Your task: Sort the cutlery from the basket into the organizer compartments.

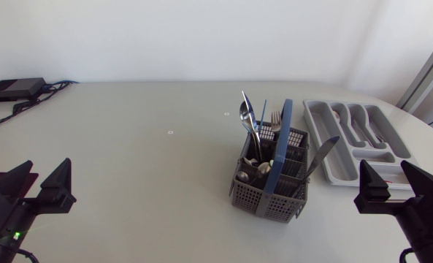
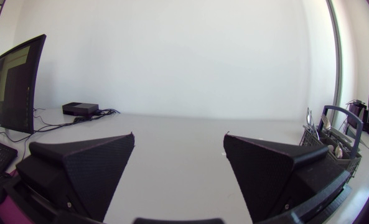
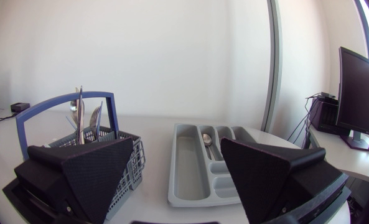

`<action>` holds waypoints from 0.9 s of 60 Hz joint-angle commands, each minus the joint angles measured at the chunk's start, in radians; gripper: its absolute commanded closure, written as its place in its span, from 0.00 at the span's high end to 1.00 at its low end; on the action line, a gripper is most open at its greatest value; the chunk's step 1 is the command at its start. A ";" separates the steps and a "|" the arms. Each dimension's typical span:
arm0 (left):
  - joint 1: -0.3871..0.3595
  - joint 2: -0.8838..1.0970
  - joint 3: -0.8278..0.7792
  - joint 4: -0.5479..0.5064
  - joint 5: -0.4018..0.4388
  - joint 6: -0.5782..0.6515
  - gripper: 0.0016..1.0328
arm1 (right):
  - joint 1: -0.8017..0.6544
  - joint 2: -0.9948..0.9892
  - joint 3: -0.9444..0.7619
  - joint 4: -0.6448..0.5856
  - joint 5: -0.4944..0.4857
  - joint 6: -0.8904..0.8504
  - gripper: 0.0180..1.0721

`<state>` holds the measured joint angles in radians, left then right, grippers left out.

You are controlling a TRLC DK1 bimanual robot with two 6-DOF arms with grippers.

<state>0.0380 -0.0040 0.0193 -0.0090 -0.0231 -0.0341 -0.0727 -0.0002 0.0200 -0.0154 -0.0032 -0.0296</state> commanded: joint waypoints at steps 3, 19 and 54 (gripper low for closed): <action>0.005 -0.008 -0.018 0.000 0.006 -0.029 0.96 | 0.001 -0.001 -0.022 0.008 -0.003 0.003 0.96; 0.003 -0.010 -0.018 0.001 0.006 -0.029 0.96 | 0.007 -0.006 -0.022 0.012 -0.003 0.005 0.96; -0.148 0.581 0.444 -0.115 -0.034 -0.147 0.90 | 0.047 0.379 0.227 0.095 0.017 0.040 0.92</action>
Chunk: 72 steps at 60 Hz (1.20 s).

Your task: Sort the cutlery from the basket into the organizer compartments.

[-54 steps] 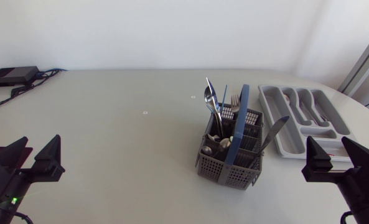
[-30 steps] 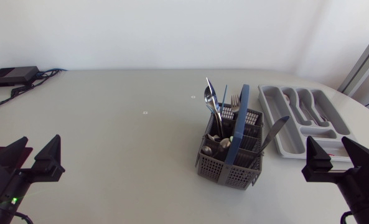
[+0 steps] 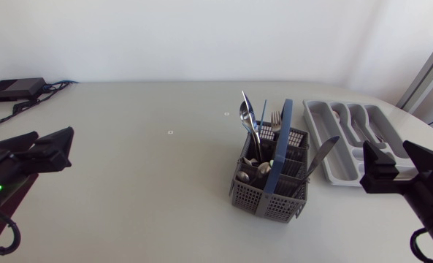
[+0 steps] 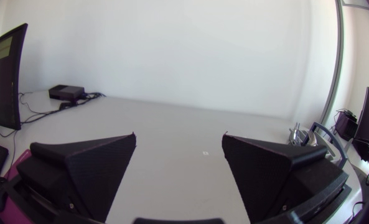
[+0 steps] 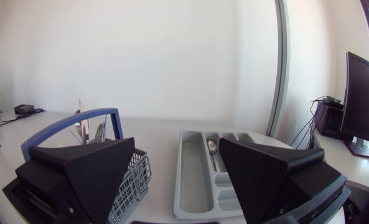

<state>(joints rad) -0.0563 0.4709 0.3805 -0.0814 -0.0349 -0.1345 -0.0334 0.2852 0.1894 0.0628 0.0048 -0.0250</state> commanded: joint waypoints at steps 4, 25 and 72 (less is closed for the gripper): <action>-0.111 0.181 0.150 -0.109 -0.092 -0.013 0.90 | 0.001 0.166 0.091 0.006 0.009 0.037 0.92; -0.247 0.557 0.379 -0.419 -0.051 0.228 0.89 | -0.097 0.543 0.323 -0.279 -0.071 0.037 0.89; -0.315 0.686 0.337 -0.316 0.194 0.305 0.03 | 0.018 0.684 0.301 -0.480 -0.298 -0.297 0.06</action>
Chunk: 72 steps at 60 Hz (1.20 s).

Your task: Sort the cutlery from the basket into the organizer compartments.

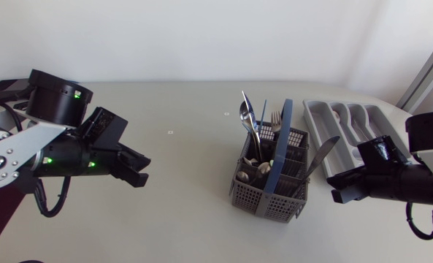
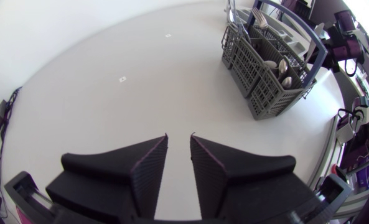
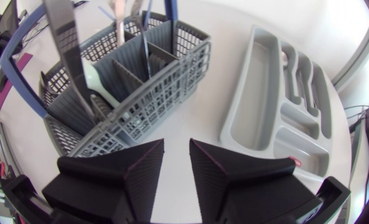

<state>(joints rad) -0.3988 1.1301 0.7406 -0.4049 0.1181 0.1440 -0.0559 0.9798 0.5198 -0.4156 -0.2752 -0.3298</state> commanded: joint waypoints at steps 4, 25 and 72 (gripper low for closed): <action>0.038 0.046 -0.029 0.014 0.051 0.035 0.03 | 0.111 -0.013 -0.026 -0.009 -0.022 0.002 0.06; 0.049 0.056 -0.064 0.061 0.061 0.066 0.03 | 0.461 0.143 0.082 0.037 -0.021 0.063 0.06; -0.299 0.293 -0.064 0.267 0.080 0.154 0.03 | 0.037 0.178 0.088 0.176 -0.055 0.020 0.06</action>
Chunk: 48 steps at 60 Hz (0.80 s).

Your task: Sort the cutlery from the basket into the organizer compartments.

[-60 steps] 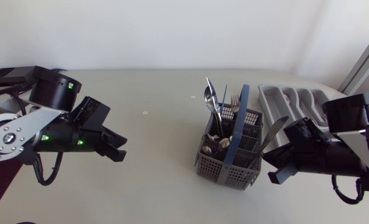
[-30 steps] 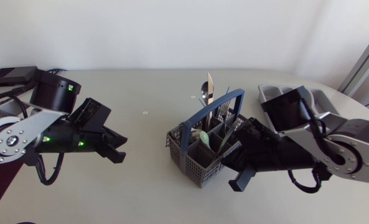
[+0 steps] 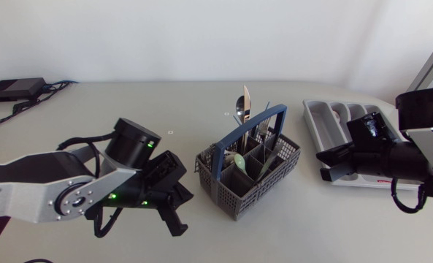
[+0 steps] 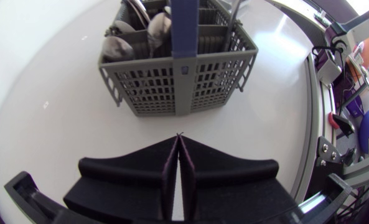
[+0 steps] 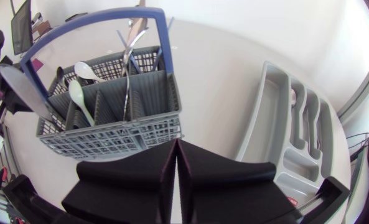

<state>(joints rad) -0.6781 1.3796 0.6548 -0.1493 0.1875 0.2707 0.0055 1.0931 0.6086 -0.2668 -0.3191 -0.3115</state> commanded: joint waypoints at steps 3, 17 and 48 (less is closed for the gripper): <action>-0.024 0.064 0.035 0.011 0.010 0.028 0.03 | -0.035 0.120 0.019 0.061 -0.012 0.011 0.06; -0.023 0.084 0.048 0.070 0.010 0.021 0.03 | -0.061 0.307 0.111 0.176 -0.090 0.046 0.06; 0.114 0.087 0.039 0.116 0.012 0.045 0.03 | 0.163 0.234 0.109 0.003 -0.216 0.061 0.06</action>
<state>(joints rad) -0.5880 1.4780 0.6991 -0.0696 0.1822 0.2863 0.1043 1.3750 0.7471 -0.2367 -0.4953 -0.2745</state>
